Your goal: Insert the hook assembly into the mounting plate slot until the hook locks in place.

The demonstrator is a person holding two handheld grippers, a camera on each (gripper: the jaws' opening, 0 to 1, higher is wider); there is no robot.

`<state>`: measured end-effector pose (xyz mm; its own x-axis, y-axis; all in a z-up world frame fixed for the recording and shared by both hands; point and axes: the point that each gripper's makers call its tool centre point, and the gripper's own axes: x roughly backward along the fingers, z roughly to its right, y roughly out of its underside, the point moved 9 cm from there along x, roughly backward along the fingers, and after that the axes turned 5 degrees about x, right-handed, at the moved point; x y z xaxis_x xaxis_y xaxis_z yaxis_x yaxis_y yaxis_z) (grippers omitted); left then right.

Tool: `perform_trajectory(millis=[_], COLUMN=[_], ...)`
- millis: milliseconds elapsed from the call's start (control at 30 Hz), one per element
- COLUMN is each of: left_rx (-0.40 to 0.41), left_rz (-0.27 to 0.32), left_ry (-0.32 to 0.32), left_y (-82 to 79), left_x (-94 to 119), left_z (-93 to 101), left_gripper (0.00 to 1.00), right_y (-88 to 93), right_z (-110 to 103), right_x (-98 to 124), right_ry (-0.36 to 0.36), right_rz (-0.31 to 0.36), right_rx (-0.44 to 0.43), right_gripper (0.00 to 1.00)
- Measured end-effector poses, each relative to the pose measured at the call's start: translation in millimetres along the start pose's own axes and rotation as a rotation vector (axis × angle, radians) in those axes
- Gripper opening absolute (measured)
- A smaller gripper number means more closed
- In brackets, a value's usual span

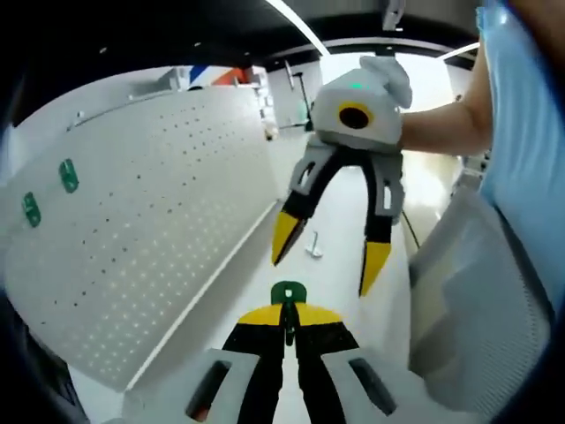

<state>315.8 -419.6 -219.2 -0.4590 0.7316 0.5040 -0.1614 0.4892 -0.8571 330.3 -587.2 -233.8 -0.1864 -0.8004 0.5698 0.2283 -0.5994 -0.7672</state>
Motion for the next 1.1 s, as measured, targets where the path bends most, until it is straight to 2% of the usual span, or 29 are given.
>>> perform_trajectory(millis=[267,433,800,1100], left_rx=[0.041,0.077,0.146,0.205], left_rz=[0.040,0.075,0.151,0.212], left_ry=[-0.059,-0.112,-0.234,-0.336], left_y=[-0.1,0.7,0.5,-0.5], left_x=[7.8,15.8,33.7,46.8], left_z=[-11.5,-21.6,-38.7,-53.2], left_gripper=[0.03,0.03,0.03,0.03], right_y=[4.0,7.2,17.2,17.6], right_z=[6.8,9.0,8.9,8.8], right_x=[13.5,25.5,48.1,68.7], right_ry=[0.085,0.138,0.249,0.325], right_rz=[0.052,0.111,0.160,0.193], right_rx=[-0.033,-0.071,-0.114,-0.131], right_gripper=[0.50,0.49,0.50,0.51])
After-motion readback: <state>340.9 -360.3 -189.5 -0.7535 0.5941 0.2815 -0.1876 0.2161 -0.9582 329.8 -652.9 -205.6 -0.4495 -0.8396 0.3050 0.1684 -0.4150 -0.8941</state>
